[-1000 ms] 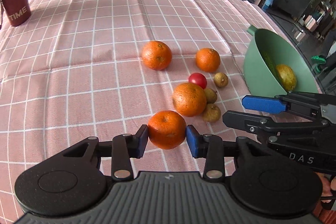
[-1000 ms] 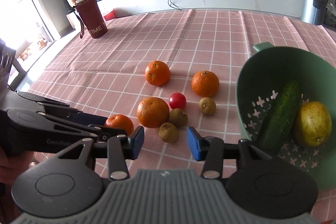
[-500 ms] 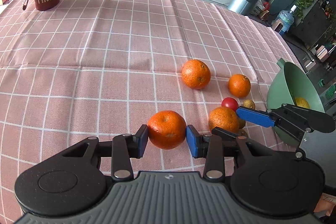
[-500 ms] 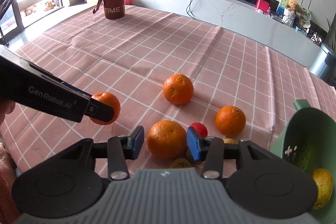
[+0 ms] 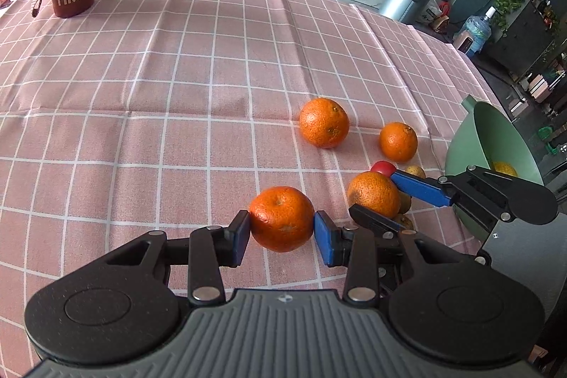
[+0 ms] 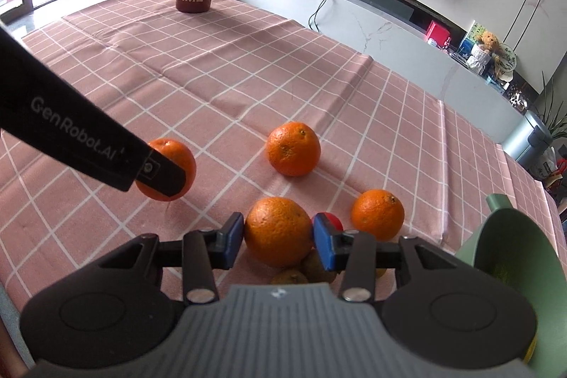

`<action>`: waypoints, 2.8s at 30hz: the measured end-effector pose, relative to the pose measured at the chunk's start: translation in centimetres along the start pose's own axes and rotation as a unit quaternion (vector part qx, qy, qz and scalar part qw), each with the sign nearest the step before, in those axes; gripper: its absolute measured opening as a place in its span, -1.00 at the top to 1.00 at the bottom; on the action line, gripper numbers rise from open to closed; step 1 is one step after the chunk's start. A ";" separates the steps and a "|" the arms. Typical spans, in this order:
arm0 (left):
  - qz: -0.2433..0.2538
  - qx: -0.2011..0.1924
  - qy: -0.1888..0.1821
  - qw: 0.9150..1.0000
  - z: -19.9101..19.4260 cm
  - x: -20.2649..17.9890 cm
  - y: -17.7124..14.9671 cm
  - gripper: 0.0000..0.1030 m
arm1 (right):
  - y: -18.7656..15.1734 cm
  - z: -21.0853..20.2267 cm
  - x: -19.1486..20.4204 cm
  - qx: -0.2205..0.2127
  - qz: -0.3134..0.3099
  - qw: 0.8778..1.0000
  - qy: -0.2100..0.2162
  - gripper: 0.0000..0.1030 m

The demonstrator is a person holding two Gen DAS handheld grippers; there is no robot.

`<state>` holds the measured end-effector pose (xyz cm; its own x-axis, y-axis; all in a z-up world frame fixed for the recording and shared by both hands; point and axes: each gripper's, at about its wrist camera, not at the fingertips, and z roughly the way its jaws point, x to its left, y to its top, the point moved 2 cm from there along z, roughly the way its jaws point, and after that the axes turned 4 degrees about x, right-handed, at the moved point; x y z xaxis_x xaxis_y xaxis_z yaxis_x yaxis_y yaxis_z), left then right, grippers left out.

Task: Organize fruits
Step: 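Grasp an orange with the left tool while the right tool grasps another orange, then lower both held oranges into the green colander and open both tools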

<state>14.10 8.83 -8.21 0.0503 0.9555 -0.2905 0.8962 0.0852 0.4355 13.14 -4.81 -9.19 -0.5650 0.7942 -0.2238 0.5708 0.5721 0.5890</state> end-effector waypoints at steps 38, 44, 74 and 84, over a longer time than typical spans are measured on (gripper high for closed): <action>0.124 0.034 -0.109 0.986 0.1 -21.5 1.9 0.15 | -7.6 -13.6 -19.8 0.036 0.195 0.977 0.080 0.26; 0.155 0.076 -0.096 0.980 2.8 -24.1 1.6 0.15 | -8.5 -11.5 -21.5 0.083 0.158 0.980 0.089 0.26; 0.204 0.158 -0.081 0.963 7.8 -26.3 2.2 0.14 | -8.0 -5.6 -21.8 0.201 -0.046 0.964 0.166 0.24; 0.183 0.156 -0.097 0.966 6.6 -25.4 2.0 -0.05 | -7.9 -6.5 -21.6 0.204 -0.039 0.969 0.134 -0.03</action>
<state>17.50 -17.09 -5.63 0.4435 0.8319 -0.3334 0.8903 -0.3663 0.2705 16.98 -27.76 -3.97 -0.7190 0.6948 -0.0136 0.6772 0.7049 0.2108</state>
